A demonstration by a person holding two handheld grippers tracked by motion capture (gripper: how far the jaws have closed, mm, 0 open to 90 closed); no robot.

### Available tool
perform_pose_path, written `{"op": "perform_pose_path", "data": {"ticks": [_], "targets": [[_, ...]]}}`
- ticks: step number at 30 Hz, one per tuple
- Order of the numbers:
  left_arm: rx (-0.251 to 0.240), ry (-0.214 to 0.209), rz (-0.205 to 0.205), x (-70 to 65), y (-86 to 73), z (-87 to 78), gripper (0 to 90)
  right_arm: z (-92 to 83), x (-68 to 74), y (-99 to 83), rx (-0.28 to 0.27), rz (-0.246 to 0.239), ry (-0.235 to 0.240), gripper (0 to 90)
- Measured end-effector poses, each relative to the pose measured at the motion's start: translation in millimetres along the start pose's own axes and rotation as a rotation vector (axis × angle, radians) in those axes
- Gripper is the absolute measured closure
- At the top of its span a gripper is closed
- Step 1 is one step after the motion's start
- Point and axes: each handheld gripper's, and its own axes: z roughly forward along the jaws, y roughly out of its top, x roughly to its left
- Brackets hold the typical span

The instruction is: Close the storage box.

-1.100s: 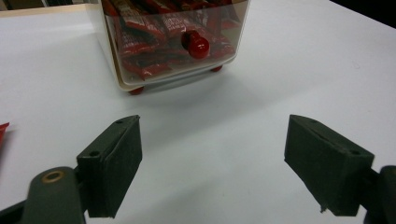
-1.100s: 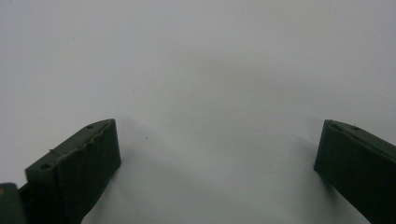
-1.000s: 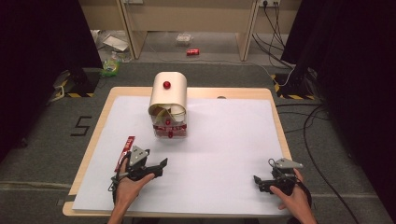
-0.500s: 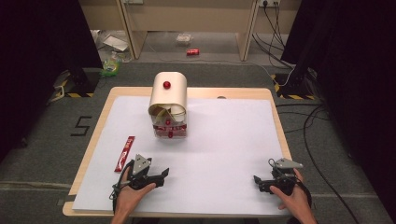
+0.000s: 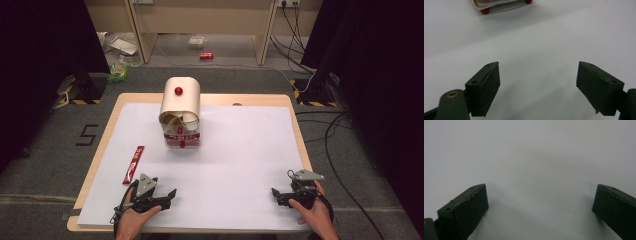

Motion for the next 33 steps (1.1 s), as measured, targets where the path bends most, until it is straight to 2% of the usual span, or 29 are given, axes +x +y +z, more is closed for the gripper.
{"op": "perform_pose_path", "data": {"ticks": [10,19,24,33], "targets": [[0.056,-0.018,0.026,-6.5,-7.0,-2.1,18.8,0.0,0.0,0.0,0.0,0.0,0.0,0.5],[0.068,-0.028,0.055,-16.2,-14.2,-4.0,18.7,0.0,0.0,0.0,0.0,0.0,0.0,0.5],[0.047,-0.007,0.059,-20.3,-18.4,-4.5,17.8,0.0,0.2,-0.1,0.0,0.001,-0.001,0.5],[0.016,-0.024,0.053,-17.7,-23.0,-4.8,17.6,0.0,0.2,-0.1,-0.001,0.001,-0.001,0.6]]}}
